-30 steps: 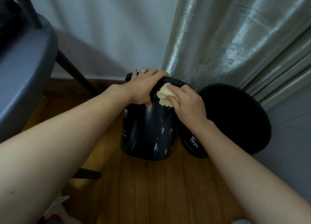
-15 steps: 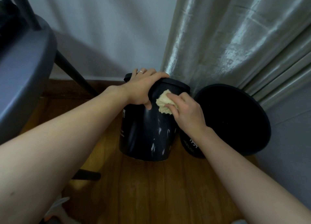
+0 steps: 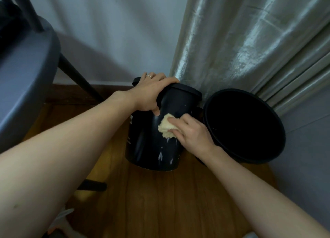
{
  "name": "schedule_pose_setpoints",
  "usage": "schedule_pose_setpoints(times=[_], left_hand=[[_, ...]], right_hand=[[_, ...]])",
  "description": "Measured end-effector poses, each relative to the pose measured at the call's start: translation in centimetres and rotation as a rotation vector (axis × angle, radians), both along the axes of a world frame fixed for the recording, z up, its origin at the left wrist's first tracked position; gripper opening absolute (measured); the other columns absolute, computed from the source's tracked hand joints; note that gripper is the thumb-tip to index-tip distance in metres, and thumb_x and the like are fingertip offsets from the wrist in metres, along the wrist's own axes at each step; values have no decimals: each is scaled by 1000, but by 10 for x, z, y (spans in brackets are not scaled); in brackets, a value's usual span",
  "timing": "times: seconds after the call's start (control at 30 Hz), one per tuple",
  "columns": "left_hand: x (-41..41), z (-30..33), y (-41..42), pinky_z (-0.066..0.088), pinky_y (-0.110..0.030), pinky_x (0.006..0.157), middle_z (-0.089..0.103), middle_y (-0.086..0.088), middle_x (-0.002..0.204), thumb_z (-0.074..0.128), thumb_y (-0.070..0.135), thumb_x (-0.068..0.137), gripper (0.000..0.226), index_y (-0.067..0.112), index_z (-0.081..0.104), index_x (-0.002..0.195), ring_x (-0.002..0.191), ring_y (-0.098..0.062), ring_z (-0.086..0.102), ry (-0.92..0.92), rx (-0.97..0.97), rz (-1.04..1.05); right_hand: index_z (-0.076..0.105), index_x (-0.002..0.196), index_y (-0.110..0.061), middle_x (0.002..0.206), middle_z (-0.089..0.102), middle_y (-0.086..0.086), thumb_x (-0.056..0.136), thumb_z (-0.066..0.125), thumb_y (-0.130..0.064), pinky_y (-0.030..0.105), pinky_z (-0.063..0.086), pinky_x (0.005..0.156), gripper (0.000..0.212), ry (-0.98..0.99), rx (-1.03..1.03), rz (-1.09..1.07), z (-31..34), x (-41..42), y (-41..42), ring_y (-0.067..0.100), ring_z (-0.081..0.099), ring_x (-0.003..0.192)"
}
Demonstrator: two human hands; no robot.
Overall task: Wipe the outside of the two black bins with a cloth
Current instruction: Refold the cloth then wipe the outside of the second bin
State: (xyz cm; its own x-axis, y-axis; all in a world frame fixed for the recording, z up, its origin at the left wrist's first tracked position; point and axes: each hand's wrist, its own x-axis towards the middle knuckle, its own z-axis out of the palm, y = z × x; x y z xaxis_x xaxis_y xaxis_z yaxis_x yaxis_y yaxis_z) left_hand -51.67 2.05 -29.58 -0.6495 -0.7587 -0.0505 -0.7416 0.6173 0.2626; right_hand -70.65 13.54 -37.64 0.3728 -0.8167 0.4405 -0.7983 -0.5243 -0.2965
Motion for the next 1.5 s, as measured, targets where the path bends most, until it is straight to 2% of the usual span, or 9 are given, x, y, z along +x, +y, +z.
schedule_pose_setpoints(times=[0.23, 0.47, 0.53, 0.7, 0.9, 1.0, 1.17, 1.4, 1.5], left_hand=[[2, 0, 0, 19, -47, 112, 39, -5, 135, 91, 28, 55, 116, 35, 23, 149, 124, -30, 32, 10, 1, 6], [1, -2, -2, 20, -45, 112, 39, -5, 135, 92, 27, 54, 116, 35, 24, 148, 122, -30, 33, 13, -1, -3], [2, -2, -2, 19, -44, 112, 39, -5, 135, 91, 28, 54, 116, 35, 23, 148, 123, -30, 32, 10, -6, 0], [3, -2, -2, 19, -45, 112, 39, -5, 136, 91, 28, 54, 117, 36, 23, 148, 124, -30, 32, 8, -5, 4], [3, -3, -4, 19, -44, 112, 40, -4, 135, 92, 28, 53, 117, 36, 24, 148, 122, -30, 33, 13, -6, -3], [3, -2, -3, 19, -44, 112, 40, -4, 135, 92, 28, 54, 116, 36, 24, 148, 122, -30, 32, 24, 1, 3], [3, -2, -1, 19, -42, 110, 40, -4, 135, 92, 29, 55, 117, 39, 23, 149, 122, -29, 33, 19, -10, -8], [2, -2, -4, 20, -39, 108, 41, -3, 131, 91, 30, 55, 119, 48, 20, 148, 117, -27, 34, 8, -8, -25], [2, -1, -3, 20, -40, 109, 40, -4, 132, 91, 30, 56, 118, 47, 20, 148, 118, -28, 35, 1, -7, -22]], right_hand=[[65, 119, -15, 84, 52, 5, 91, 61, -33, 39, 53, 52, 33, -31, -46, -224, 11, 3, -14, 23, 56, 72], [59, 120, -19, 86, 52, 6, 95, 53, -36, 37, 51, 43, 31, 180, -45, 125, -8, -9, 7, 22, 55, 73], [59, 120, -18, 86, 53, 7, 94, 52, -36, 38, 51, 44, 33, 177, -62, 100, -2, -9, -2, 24, 56, 73], [65, 119, -17, 86, 54, 5, 91, 60, -33, 39, 53, 52, 33, 5, -59, -208, 14, 2, -19, 23, 57, 74], [62, 118, -18, 87, 54, 4, 93, 58, -34, 37, 54, 49, 30, 80, -9, 74, -20, -1, 26, 19, 56, 75], [65, 117, -17, 87, 56, 3, 92, 59, -33, 37, 55, 52, 30, 52, 4, 53, -22, -1, 29, 18, 58, 77], [67, 119, -17, 89, 56, 2, 92, 58, -39, 33, 54, 59, 35, -73, 6, -192, -5, 6, 12, 18, 58, 76], [63, 118, -17, 89, 57, 3, 91, 62, -31, 32, 55, 51, 31, 62, 11, 83, -28, 2, 45, 16, 58, 77], [66, 117, -16, 89, 57, 4, 92, 57, -32, 35, 54, 52, 31, 29, -6, -5, -20, 3, 35, 19, 59, 77]])
